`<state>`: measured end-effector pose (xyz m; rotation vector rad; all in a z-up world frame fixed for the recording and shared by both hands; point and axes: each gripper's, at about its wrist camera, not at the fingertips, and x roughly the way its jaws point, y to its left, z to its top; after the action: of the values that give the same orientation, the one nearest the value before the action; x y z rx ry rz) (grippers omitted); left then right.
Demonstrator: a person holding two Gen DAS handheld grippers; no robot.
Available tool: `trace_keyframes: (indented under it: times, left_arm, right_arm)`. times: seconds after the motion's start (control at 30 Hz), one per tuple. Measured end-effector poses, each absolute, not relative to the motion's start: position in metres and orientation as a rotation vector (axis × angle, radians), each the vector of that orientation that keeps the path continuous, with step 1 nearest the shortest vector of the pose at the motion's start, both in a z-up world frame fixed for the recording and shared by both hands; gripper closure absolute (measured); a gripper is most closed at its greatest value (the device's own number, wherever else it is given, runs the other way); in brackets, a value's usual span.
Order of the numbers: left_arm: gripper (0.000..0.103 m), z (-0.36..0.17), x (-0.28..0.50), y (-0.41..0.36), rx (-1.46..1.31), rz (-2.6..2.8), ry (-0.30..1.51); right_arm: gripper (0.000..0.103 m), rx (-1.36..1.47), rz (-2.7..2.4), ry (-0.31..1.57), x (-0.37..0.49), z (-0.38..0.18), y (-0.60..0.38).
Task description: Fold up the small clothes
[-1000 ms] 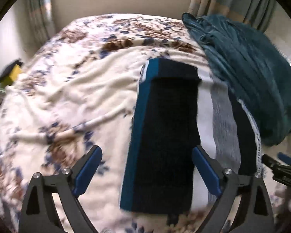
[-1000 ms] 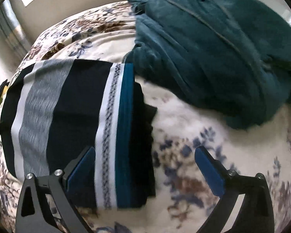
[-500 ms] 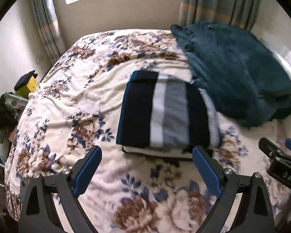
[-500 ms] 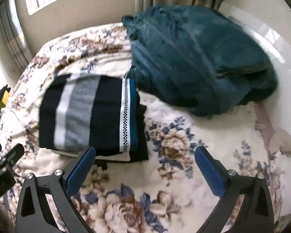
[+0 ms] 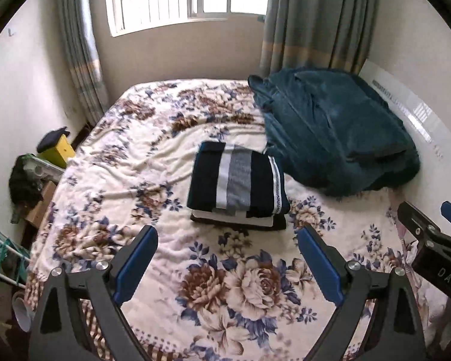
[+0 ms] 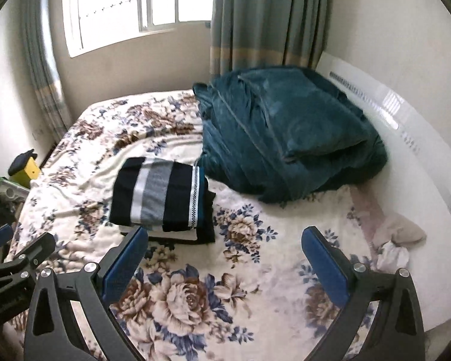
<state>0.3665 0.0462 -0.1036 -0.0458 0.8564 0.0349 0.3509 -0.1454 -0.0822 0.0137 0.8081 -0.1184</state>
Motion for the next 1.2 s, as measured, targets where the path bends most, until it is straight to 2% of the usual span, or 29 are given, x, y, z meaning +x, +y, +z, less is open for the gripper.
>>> trace_keyframes:
  times: [0.27, 0.53, 0.67, 0.73, 1.2]
  left_arm:
    - [0.008, -0.043, 0.312, 0.036, -0.028, 0.052, 0.760]
    - [0.008, -0.018, 0.281, 0.031, -0.043, 0.067, 0.719]
    - [0.007, -0.017, 0.272, 0.031, -0.053, 0.075, 0.716]
    - [0.000, -0.017, 0.268, 0.030, -0.052, 0.075, 0.718]
    - [0.000, -0.020, 0.257, 0.026, -0.049, 0.095, 0.729]
  right_arm:
    - [0.000, 0.006, -0.067, 0.737, 0.276, -0.009, -0.151]
    - [0.000, 0.032, -0.039, 0.691, 0.231, 0.031, -0.161]
    - [0.000, 0.025, -0.034, 0.690, 0.220, 0.036, -0.164]
    - [0.000, 0.027, -0.032, 0.696, 0.217, 0.036, -0.166]
    - [0.000, 0.005, -0.007, 0.708, 0.220, 0.031, -0.171]
